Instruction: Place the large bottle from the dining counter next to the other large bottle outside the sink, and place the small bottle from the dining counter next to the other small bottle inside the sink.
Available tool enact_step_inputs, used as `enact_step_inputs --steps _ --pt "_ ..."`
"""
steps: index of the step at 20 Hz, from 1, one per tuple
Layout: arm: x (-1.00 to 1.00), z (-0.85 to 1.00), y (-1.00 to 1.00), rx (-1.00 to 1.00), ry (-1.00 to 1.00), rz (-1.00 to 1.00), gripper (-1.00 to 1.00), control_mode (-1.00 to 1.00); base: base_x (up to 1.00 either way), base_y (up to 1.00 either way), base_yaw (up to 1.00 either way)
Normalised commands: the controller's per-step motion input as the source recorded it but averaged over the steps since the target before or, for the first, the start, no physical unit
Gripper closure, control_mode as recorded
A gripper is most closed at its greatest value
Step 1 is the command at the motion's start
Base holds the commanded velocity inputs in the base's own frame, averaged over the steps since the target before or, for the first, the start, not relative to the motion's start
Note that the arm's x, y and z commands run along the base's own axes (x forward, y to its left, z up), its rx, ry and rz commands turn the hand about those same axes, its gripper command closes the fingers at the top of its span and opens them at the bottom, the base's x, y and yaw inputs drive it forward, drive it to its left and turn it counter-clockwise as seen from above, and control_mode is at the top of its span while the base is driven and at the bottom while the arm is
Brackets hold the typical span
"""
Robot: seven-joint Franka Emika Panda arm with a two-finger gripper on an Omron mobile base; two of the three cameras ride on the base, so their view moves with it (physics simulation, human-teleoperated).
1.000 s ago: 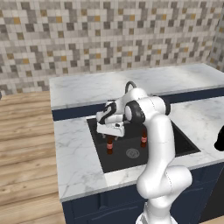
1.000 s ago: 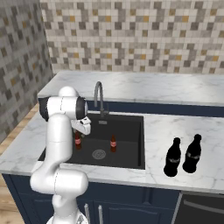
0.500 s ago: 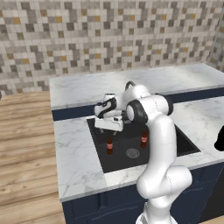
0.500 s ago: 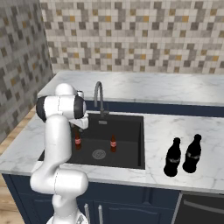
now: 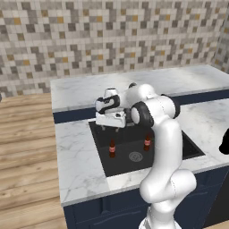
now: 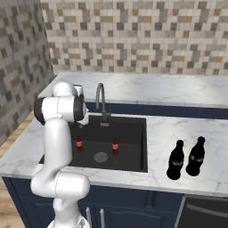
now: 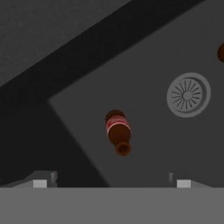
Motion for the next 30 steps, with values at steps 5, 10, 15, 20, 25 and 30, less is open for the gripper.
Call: enact_step_inputs --steps 5,10,15,20,25,30 --pt "0.0 0.43 0.0 0.0 0.0 0.01 -1.0 -1.0 0.0 0.0 0.0" --pt "-0.03 0.54 0.0 0.0 0.0 0.0 -1.0 -1.0 0.0 0.0 0.0" --pt "-0.28 0.55 0.0 0.0 0.0 0.0 -1.0 -1.0 0.0 0.0 0.0" --pt "-0.46 0.4 0.0 0.0 0.0 0.0 -1.0 -1.0 0.0 0.0 0.0" --pt "-0.49 0.22 -0.02 0.01 -0.04 0.0 -1.0 -1.0 0.0 0.0 0.0" --pt "-0.51 0.19 0.0 0.0 -0.08 0.0 -1.0 -1.0 0.0 0.0 0.0"
